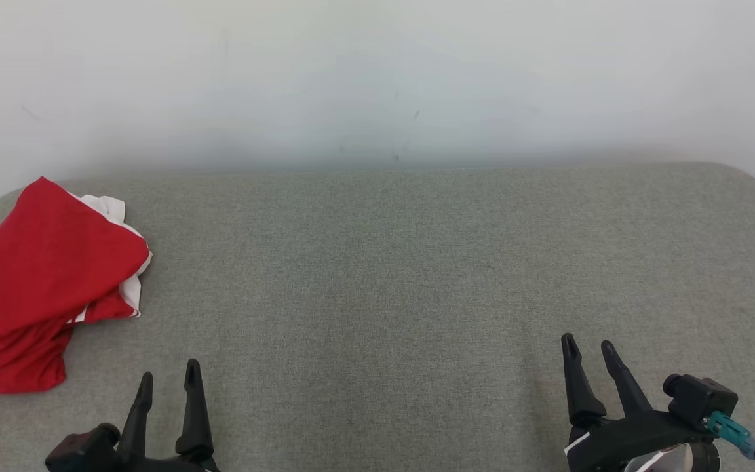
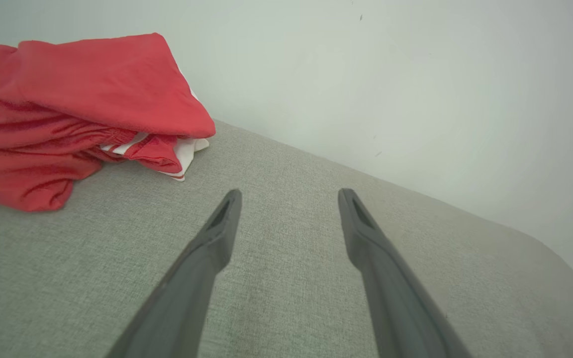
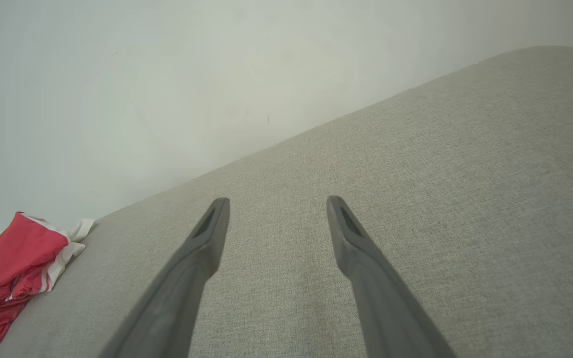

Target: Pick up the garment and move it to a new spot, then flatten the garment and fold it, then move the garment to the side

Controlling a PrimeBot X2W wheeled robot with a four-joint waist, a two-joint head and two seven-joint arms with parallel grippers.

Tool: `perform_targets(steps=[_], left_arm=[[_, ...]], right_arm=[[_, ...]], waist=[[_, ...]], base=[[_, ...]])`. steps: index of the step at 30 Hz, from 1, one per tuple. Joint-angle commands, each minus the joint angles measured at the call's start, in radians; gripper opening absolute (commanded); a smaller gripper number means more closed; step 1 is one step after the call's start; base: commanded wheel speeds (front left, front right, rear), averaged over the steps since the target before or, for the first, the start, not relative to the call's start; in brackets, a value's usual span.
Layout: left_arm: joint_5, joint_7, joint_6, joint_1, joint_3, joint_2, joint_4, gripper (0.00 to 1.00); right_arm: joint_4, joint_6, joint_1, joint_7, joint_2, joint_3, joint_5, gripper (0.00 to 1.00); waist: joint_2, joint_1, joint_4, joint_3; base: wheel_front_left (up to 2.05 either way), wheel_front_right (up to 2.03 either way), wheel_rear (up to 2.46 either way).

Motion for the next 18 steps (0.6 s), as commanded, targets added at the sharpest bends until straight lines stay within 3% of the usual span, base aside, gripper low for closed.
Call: perform_targets(steps=[1,18], left_arm=[[0.028,-0.008,0.001,0.009,0.004,0.006,-0.016,1.0],[0.201,-0.031,0.001,0.059,0.022,0.008,-0.056,1.0]], right_arm=[[-0.015,0.006,0.005,-0.012,-0.001,0.007,-0.027,1.0],[-0.046,0.006,0.056,-0.067,0.003,0.036,-0.186,1.0]], waist=[[0.0,0.0,0.0,0.0],[0.0,0.0,0.003,-0.012]], base=[[0.0,0.0,0.0],[0.0,0.0,0.0]])
